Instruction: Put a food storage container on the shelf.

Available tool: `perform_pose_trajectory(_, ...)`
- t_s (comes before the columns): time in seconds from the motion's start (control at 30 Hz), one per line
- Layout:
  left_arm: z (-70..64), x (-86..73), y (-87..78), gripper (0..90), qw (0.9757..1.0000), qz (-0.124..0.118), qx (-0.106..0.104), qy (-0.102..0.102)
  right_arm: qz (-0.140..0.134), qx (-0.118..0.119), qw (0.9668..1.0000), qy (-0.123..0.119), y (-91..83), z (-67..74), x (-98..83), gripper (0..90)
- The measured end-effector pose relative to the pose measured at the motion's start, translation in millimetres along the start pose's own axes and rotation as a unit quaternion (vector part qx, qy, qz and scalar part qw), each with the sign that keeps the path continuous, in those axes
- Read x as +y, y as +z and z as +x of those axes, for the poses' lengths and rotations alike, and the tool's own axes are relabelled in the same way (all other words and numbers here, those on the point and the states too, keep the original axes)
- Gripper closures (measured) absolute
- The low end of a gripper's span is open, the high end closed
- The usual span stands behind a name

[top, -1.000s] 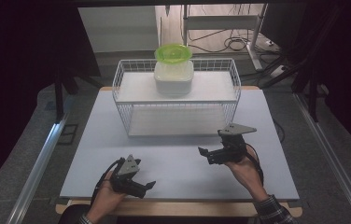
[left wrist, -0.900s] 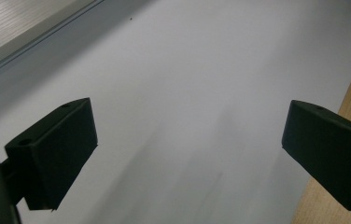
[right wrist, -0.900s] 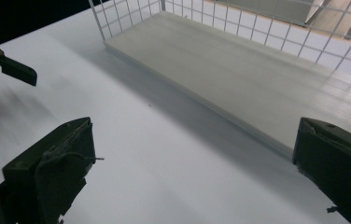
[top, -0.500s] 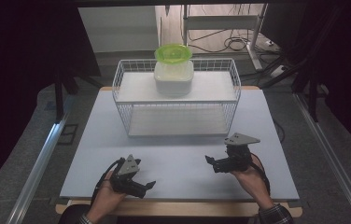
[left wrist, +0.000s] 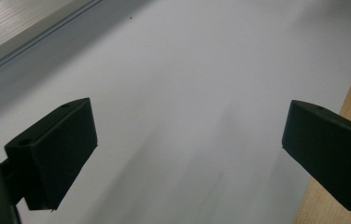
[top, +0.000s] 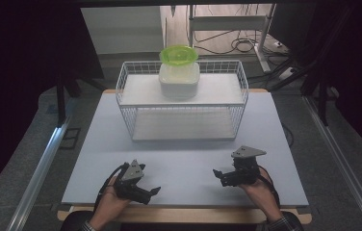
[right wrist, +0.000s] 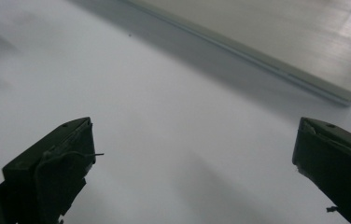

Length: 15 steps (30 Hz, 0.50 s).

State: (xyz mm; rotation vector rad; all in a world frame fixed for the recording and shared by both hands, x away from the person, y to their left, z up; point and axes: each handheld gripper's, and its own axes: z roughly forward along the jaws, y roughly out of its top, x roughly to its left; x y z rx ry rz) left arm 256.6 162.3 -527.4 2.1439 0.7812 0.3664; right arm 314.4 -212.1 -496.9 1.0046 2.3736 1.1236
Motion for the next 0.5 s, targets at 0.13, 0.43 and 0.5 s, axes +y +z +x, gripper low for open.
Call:
perform_pose_trajectory(0.13, 0.1, -0.3, 0.3, 3.0, 1.0, 0.0, -0.001, 0.0, 0.015, 0.002, 0.9999, 0.0, 5.0, -0.5, -5.3, 0.0)
perform_pose_trajectory(0.43, 0.2, -0.4, 0.6, 3.0, 1.0, 0.0, -0.001, 0.0, 0.051, 0.009, 0.9987, 0.003, 16.5, -0.7, -13.7, 0.0)
perform_pose_trajectory(0.5, 0.6, -0.1, 0.6, 3.0, 1.0, 0.0, 0.0, 0.0, 0.048, 0.011, 0.9988, 0.005, 16.3, -0.8, -13.2, 0.0)
